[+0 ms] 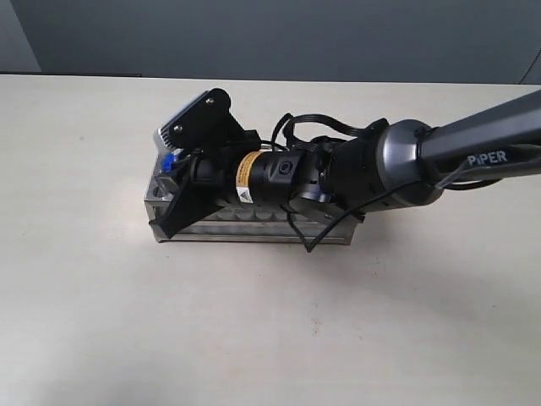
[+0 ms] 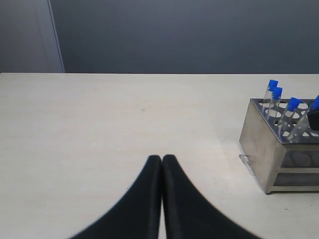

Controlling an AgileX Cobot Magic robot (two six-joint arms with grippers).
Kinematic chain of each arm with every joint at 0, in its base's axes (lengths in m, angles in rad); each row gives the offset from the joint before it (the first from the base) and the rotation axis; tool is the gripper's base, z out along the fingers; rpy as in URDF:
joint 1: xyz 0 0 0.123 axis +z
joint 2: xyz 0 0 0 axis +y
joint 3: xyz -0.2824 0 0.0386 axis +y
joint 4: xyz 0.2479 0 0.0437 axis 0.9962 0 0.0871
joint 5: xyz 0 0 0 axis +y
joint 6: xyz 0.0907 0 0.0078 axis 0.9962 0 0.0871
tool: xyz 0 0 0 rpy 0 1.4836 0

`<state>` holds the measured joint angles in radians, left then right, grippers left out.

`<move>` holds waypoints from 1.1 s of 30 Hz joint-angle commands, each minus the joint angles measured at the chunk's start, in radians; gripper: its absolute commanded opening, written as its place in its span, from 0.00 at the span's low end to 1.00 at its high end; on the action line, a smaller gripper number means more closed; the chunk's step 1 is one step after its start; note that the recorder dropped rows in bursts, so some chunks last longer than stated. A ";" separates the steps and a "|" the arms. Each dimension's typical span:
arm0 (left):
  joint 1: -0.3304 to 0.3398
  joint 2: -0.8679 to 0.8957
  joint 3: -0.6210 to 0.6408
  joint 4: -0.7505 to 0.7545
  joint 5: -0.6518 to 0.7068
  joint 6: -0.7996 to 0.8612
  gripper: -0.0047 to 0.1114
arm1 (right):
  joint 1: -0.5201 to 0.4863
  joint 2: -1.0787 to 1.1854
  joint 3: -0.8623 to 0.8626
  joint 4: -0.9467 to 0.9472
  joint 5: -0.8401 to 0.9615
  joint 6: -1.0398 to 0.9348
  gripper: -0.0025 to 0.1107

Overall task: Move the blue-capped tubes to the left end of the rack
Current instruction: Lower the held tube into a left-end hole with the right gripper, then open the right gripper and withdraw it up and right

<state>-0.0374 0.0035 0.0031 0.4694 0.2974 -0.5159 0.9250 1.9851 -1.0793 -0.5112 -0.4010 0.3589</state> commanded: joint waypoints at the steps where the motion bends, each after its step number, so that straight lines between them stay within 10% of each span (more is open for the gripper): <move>1: -0.006 -0.004 -0.003 0.000 -0.008 -0.001 0.05 | -0.006 -0.014 0.007 0.007 0.087 -0.007 0.05; 5: -0.006 -0.004 -0.003 0.000 -0.008 -0.001 0.05 | -0.006 -0.014 0.007 0.006 0.090 0.021 0.31; 15: -0.006 -0.004 -0.003 0.000 -0.006 -0.001 0.05 | -0.006 -0.047 0.007 0.002 0.139 0.044 0.32; 25: -0.006 -0.004 -0.003 0.000 -0.006 -0.001 0.05 | -0.006 -0.377 0.072 0.016 0.193 0.033 0.03; 33: -0.006 -0.004 -0.003 0.000 -0.006 -0.001 0.05 | -0.006 -0.660 0.078 0.051 0.565 0.033 0.02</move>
<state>-0.0374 0.0035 0.0031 0.4694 0.2974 -0.5159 0.9225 1.4015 -1.0087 -0.4714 0.0157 0.3974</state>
